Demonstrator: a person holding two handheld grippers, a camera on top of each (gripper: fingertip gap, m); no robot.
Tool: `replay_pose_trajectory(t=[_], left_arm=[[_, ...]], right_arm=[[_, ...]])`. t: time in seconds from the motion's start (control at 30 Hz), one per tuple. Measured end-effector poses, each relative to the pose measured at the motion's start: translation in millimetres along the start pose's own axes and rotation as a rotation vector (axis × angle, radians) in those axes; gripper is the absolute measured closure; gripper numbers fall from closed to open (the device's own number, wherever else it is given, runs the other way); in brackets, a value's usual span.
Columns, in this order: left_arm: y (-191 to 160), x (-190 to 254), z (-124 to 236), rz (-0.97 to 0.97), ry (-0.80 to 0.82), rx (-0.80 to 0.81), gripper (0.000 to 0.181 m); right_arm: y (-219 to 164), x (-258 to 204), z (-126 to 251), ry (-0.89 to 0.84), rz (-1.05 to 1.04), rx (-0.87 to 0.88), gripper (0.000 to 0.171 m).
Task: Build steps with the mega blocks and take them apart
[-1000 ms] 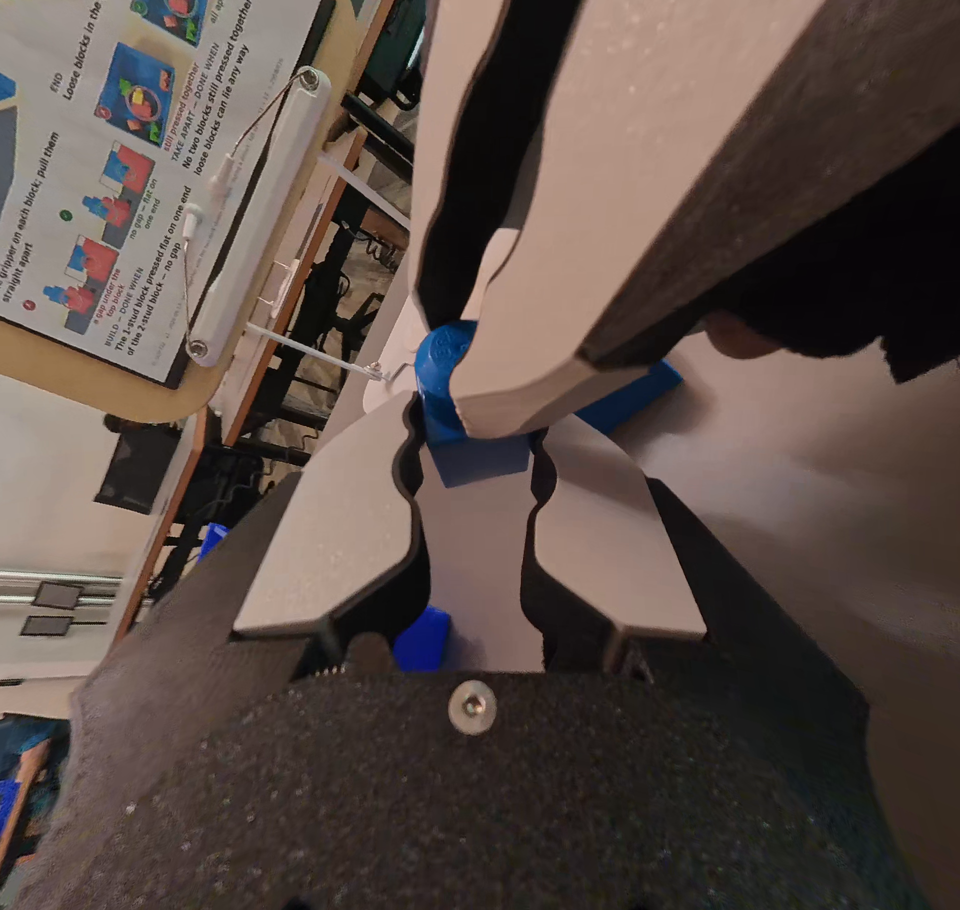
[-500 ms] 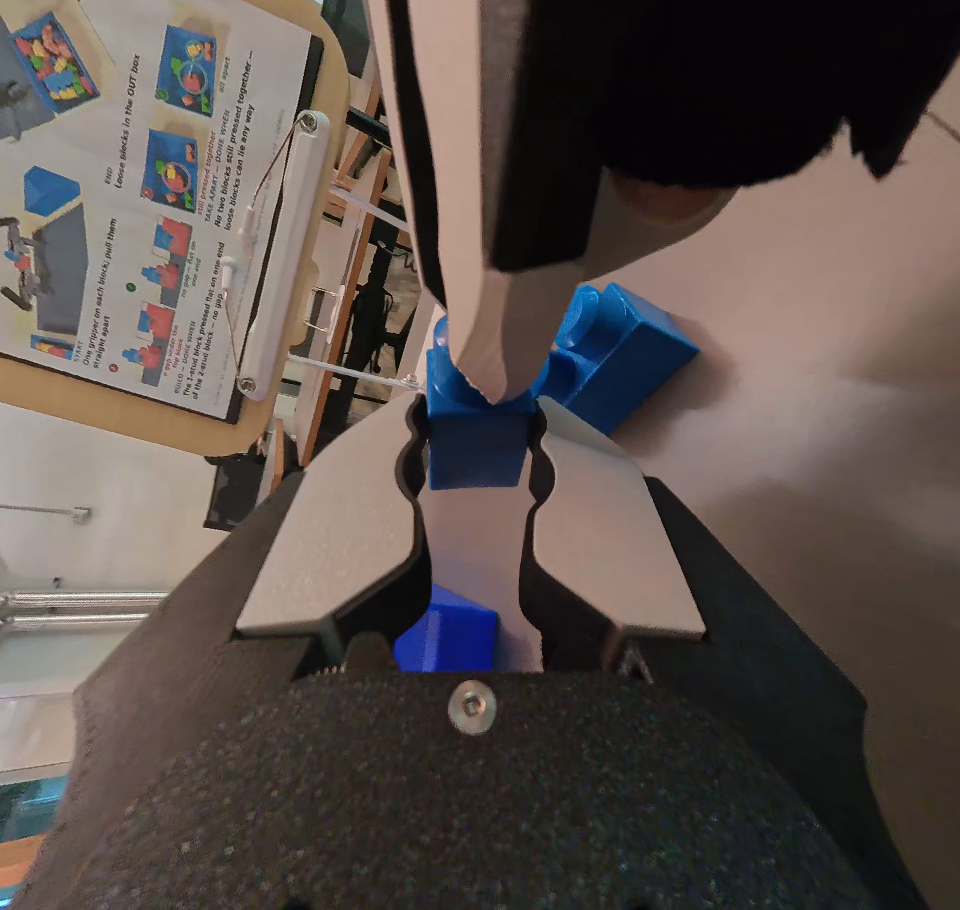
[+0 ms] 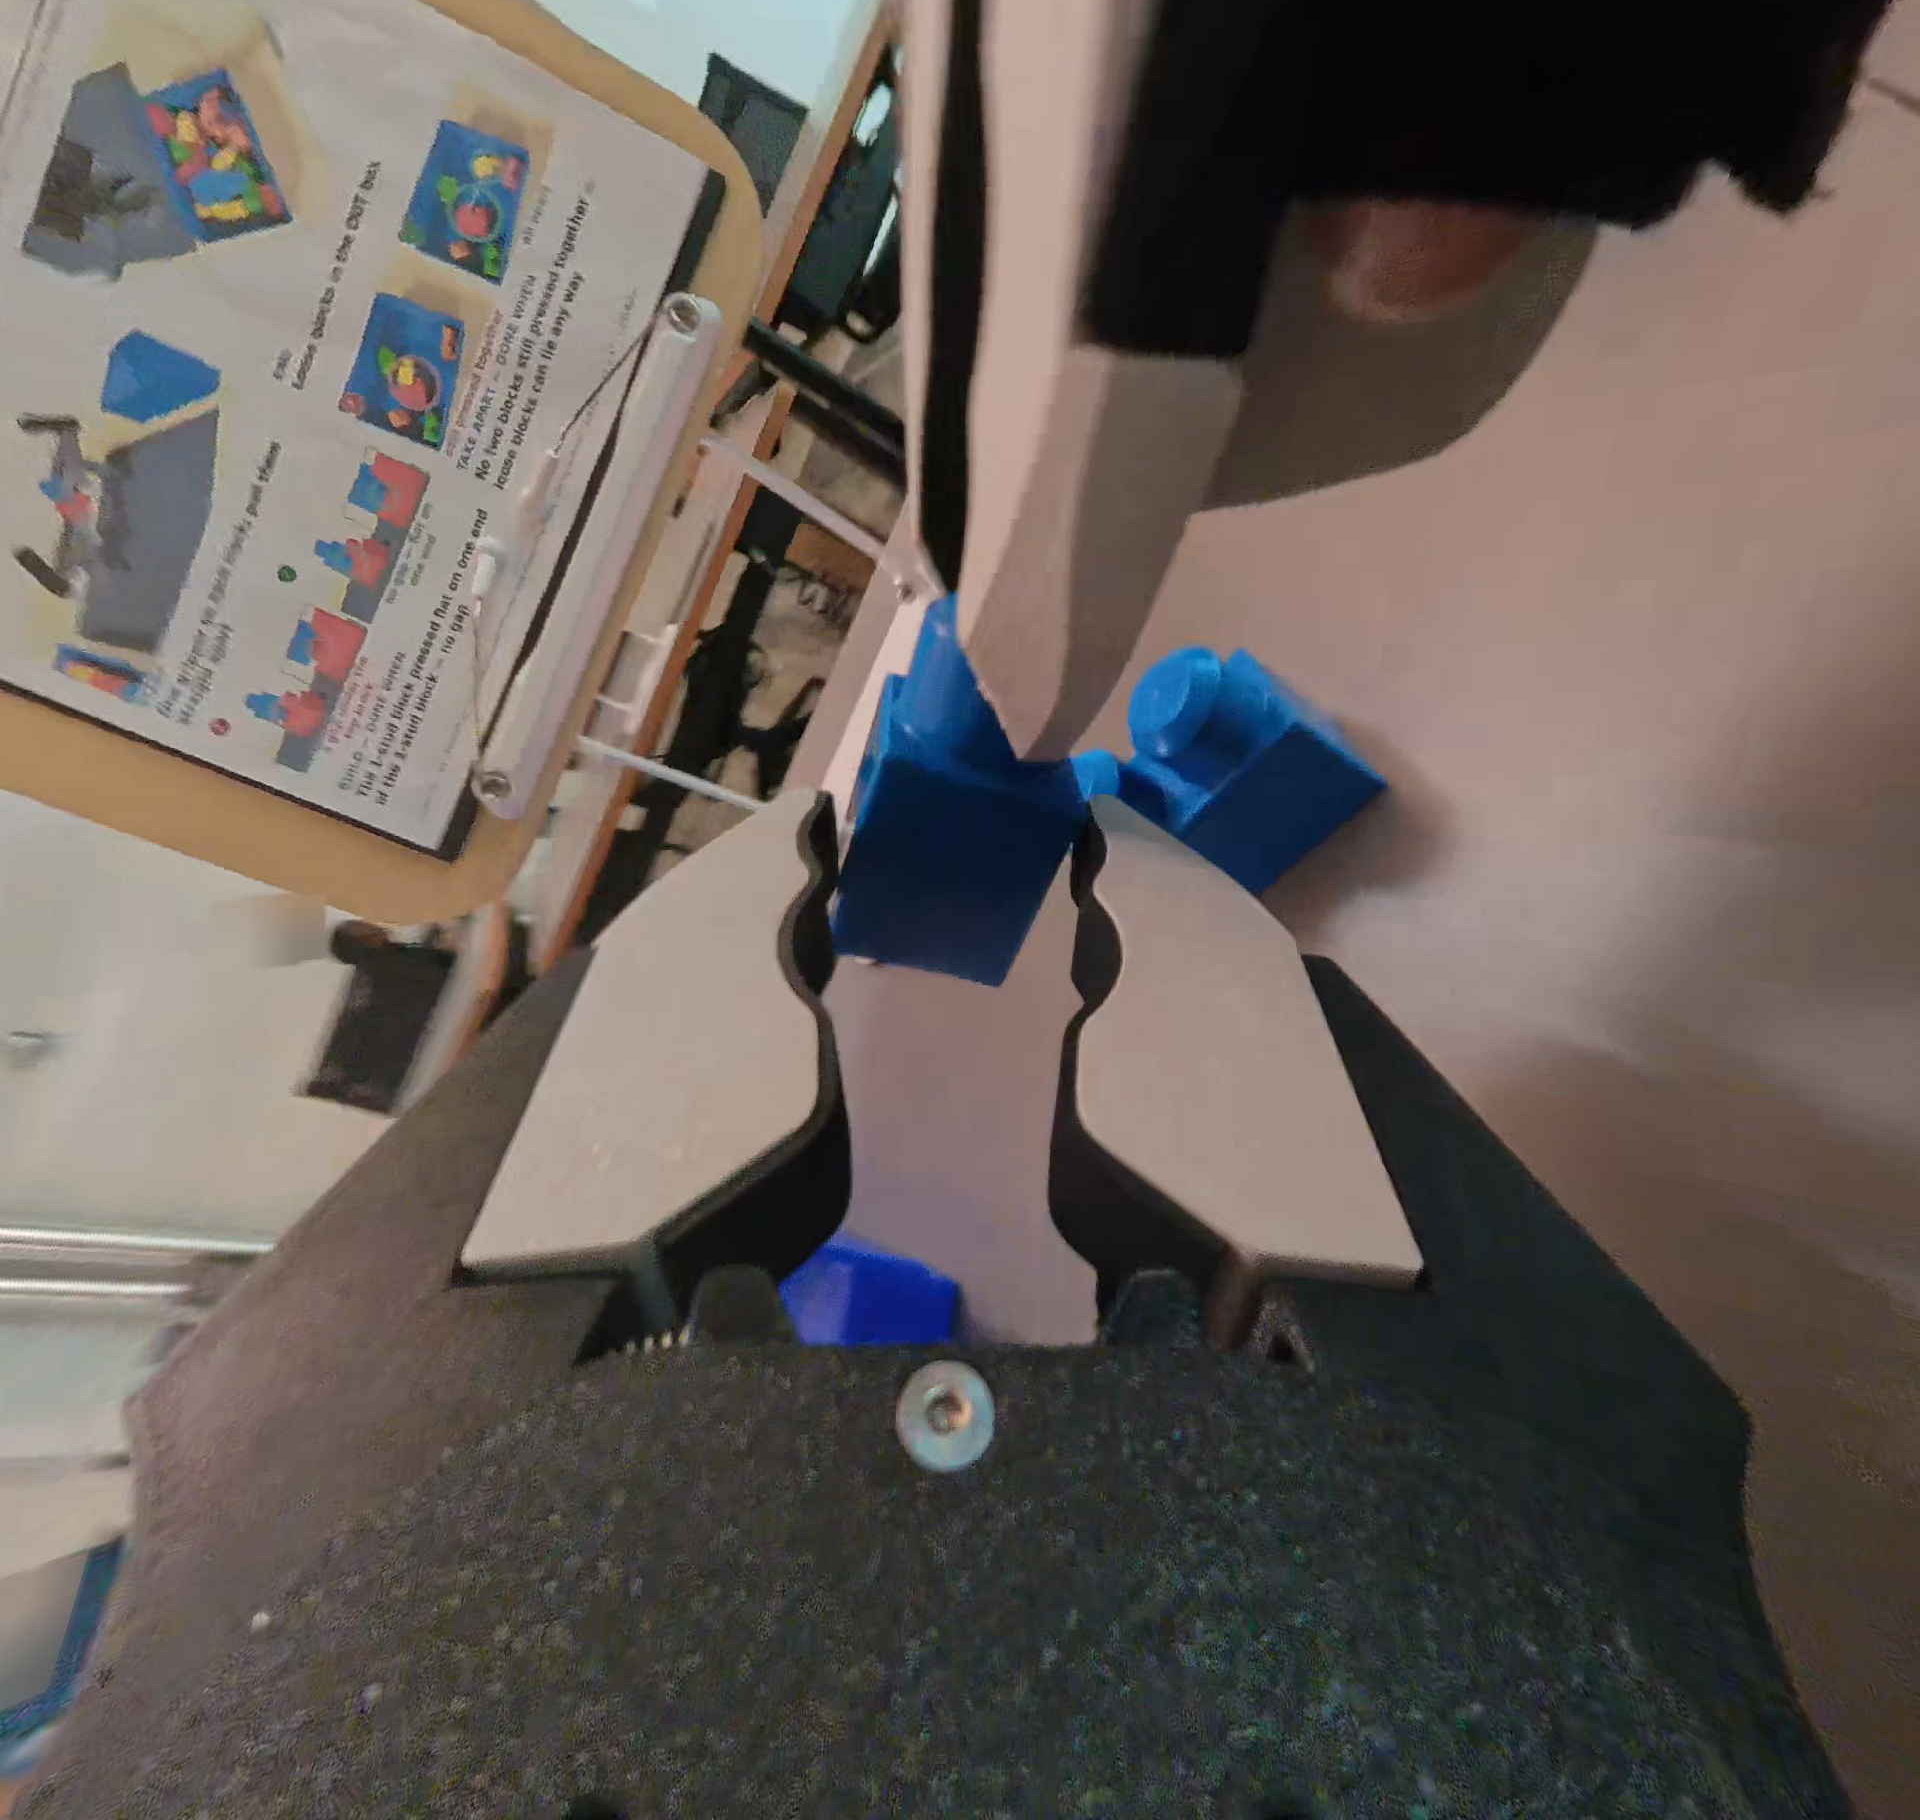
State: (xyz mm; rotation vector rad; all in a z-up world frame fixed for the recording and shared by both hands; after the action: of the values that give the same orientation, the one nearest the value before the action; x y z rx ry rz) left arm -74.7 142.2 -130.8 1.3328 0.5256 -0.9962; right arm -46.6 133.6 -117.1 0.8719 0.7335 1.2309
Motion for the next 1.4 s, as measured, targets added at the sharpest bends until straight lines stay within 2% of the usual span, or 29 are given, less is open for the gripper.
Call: replay_pose_trajectory(t=[0.2, 0.33, 0.43, 0.53, 0.63, 0.8, 0.93, 1.4], left_arm=[[9.6, -22.3, 7.7, 0.379, -0.078, 0.114, 0.139], [4.0, -36.4, 8.7, 0.531, -0.082, 0.143, 0.154], [-2.6, -45.0, 8.9, 0.594, -0.067, 0.142, 0.181], [-6.5, -47.7, 7.7, 0.643, -0.081, 0.127, 0.181], [-6.2, -47.9, 8.6, 0.655, -0.097, 0.133, 0.181], [-7.6, -45.8, 7.6, 0.638, -0.105, 0.126, 0.181], [-10.3, -43.7, 5.8, 0.630, -0.110, 0.113, 0.181], [-14.9, -35.1, 1.4, 0.613, -0.140, 0.085, 0.181]], right_arm=[[25.0, 31.7, 50.2, -0.084, 0.041, 0.073, 0.143], [38.7, 81.7, 107.7, -0.297, 0.114, 0.073, 0.143], [36.9, 121.4, 149.1, -0.418, 0.157, -0.031, 0.143], [21.5, 161.1, 180.5, -0.512, 0.225, -0.202, 0.143], [-10.4, 195.9, 201.2, -0.558, 0.284, -0.433, 0.143], [-79.6, 222.8, 214.7, -0.465, 0.285, -0.775, 0.143], [-116.3, 227.2, 216.4, -0.382, 0.256, -0.905, 0.143], [-156.8, 226.0, 199.8, -0.198, 0.195, -1.138, 0.143]])
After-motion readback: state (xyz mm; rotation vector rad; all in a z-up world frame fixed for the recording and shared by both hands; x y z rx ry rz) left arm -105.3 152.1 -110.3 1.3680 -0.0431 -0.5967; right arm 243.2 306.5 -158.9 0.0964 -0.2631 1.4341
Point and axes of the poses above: each gripper's, where its closed fingertips meet, z back along the fingers, y out of its top, x = y × z across the jaws, the point moved 1 cm from there along z, back along the fingers, and after that the axes turned 3 degrees about y, right-handed, at the moved point
